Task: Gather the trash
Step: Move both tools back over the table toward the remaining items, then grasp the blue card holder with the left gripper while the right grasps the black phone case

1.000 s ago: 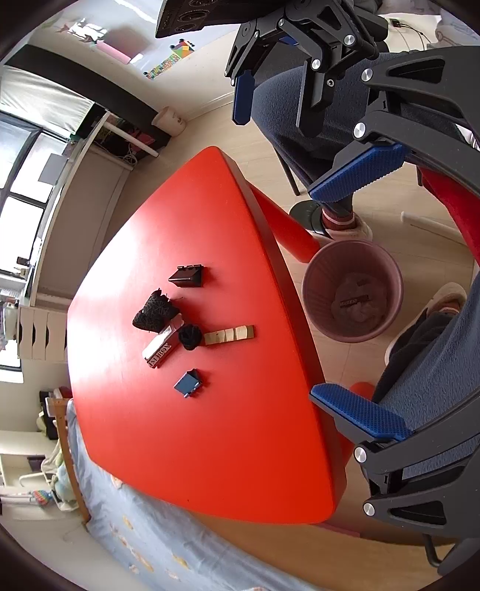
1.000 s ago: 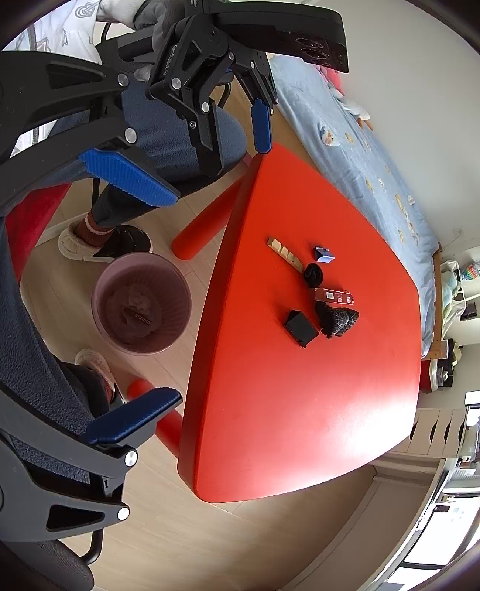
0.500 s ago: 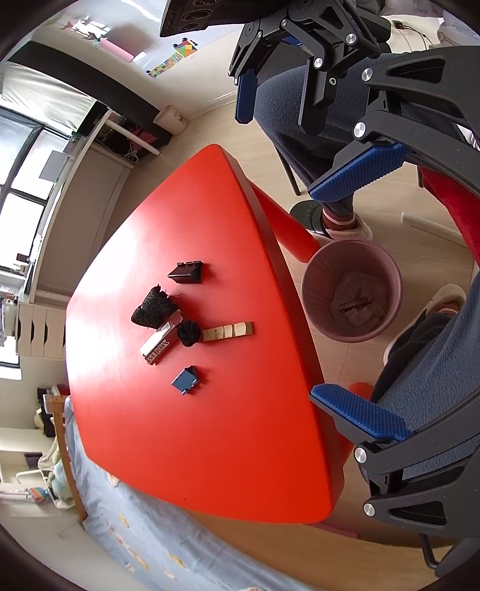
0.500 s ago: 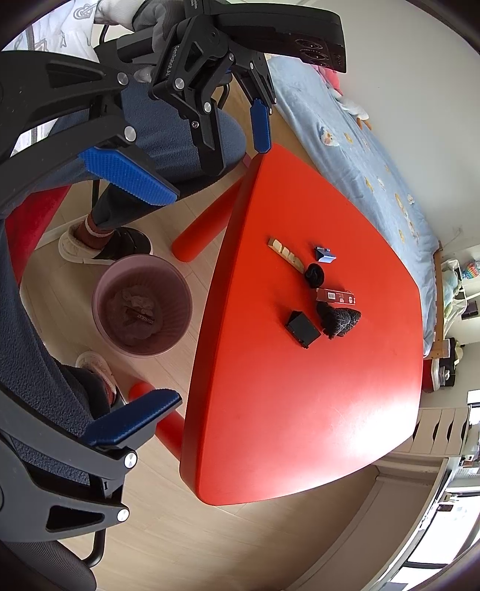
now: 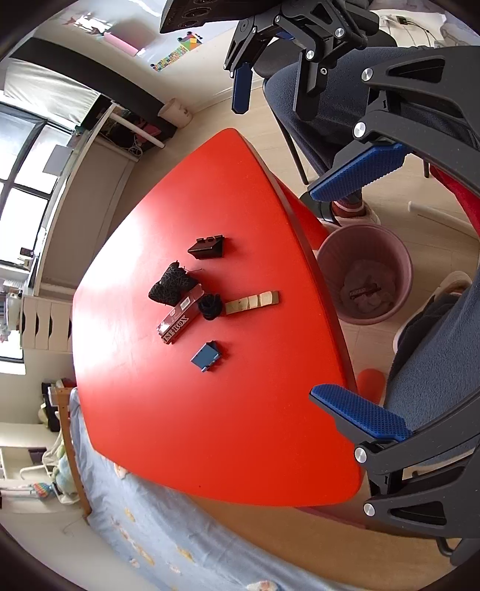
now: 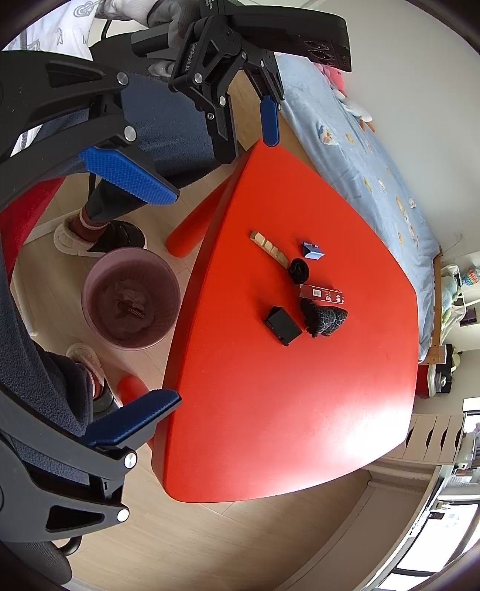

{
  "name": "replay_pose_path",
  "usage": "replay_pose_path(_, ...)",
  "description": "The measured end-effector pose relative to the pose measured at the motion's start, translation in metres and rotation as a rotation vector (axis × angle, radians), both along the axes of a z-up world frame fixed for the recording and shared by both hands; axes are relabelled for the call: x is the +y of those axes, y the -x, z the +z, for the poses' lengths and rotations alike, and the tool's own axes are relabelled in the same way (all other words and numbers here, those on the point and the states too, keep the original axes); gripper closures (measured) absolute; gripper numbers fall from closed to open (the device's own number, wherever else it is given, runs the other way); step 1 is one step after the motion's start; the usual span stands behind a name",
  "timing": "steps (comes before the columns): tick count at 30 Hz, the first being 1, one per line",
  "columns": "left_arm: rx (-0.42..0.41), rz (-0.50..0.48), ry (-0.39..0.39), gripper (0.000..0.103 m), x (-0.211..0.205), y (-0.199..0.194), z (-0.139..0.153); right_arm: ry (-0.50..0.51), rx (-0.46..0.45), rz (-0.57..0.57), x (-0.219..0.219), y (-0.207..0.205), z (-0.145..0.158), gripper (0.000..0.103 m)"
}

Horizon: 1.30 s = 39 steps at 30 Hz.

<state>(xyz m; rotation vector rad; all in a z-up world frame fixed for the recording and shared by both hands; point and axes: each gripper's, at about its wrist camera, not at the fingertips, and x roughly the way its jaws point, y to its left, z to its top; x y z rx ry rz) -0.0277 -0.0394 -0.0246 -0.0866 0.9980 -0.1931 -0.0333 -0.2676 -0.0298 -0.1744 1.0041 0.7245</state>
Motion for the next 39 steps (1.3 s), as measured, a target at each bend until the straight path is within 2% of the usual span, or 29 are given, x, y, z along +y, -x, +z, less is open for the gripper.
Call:
replay_pose_path(7, -0.029, -0.002, 0.001, 0.008, 0.021, -0.020, 0.012, 0.006, -0.033, 0.027, 0.009, -0.026, 0.012, 0.005)
replay_pose_path(17, -0.019, -0.044, -0.070, 0.008, 0.039, -0.055, 0.008, 0.065, -0.057, 0.111, 0.033, -0.065, 0.012, 0.005)
replay_pose_path(21, -0.009, -0.080, -0.075, 0.008, 0.045, -0.069, 0.001, 0.094, -0.056, 0.154, 0.043, -0.080, 0.007, 0.005)
replay_pose_path(31, -0.005, -0.222, -0.143, 0.008, 0.049, -0.103, -0.015, 0.155, -0.066, 0.301, 0.068, -0.102, -0.013, 0.005)
replay_pose_path(39, 0.051, -0.328, -0.180, 0.008, 0.049, -0.128, -0.038, 0.171, -0.039, 0.395, 0.081, -0.109, -0.034, 0.005)
